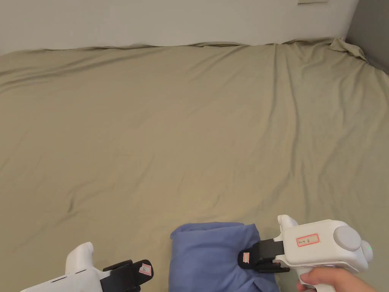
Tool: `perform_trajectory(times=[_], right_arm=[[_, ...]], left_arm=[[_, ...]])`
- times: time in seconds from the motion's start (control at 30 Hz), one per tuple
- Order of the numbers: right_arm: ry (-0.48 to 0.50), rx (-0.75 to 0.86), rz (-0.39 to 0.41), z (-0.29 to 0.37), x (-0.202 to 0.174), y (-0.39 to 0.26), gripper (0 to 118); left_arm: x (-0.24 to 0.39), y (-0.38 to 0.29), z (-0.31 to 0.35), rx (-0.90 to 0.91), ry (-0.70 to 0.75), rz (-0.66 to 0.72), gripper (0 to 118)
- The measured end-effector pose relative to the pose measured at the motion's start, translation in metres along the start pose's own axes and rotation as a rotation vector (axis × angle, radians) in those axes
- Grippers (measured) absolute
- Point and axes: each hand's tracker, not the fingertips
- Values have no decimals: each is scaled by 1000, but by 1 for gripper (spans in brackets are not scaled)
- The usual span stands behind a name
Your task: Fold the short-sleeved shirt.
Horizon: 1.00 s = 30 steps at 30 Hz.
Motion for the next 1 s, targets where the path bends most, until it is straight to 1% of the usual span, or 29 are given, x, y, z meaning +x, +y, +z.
perform_trajectory(times=[0.2,0.23,0.27,0.3,0.33,0.37,0.4,0.47,0.53,0.6,0.63,0.67,0.73,0.77,0.83,0.87,0.9,0.93,0.97,1.0], right_arm=[[9,-10,10,0,0,0,2],[14,-12,9,0,1,1,2],[18,-12,7,0,2,1,2],[24,-12,4,0,4,1,3],[31,-13,-1,0,5,1,3],[37,-14,-6,0,6,1,3],[43,-15,-10,0,7,1,3],[52,-19,-13,0,9,2,3],[63,-25,-16,0,11,3,2],[70,-30,-23,-1,13,4,2],[70,-31,-23,-1,12,3,3],[69,-32,-21,-1,12,4,2],[70,-29,-25,0,12,4,3],[75,-29,-30,0,11,3,2],[73,-19,-36,4,4,-3,2],[67,-22,-54,6,-2,-5,2],[75,-24,-51,9,-13,-8,2],[138,24,1,17,-26,-13,2],[217,67,29,26,-36,-18,2],[341,118,32,40,-47,-22,2]], left_arm=[[9,4,-8,-9,-17,-32,0],[12,5,-13,-14,-17,-53,3],[14,6,-19,-28,5,-98,48],[18,6,-27,-44,53,-164,107],[21,5,-40,-78,105,-224,118],[22,2,-55,-147,133,-254,118],[21,-5,-63,-149,84,-264,118],[20,-11,-88,-207,47,-232,118],[21,-24,-113,-223,67,-234,118],[38,-10,-122,-235,91,-261,118],[40,-13,-126,-226,99,-263,115],[43,-14,-126,-210,116,-260,99],[50,-8,-121,-204,120,-250,54],[51,-6,-119,-237,87,-225,47],[56,-2,-110,-233,89,-242,44],[57,1,-106,-242,94,-249,44],[57,4,-98,-242,86,-248,43],[54,10,-88,-231,45,-226,43],[50,15,-77,-230,8,-184,43],[42,24,-63,-227,-35,-130,43]])
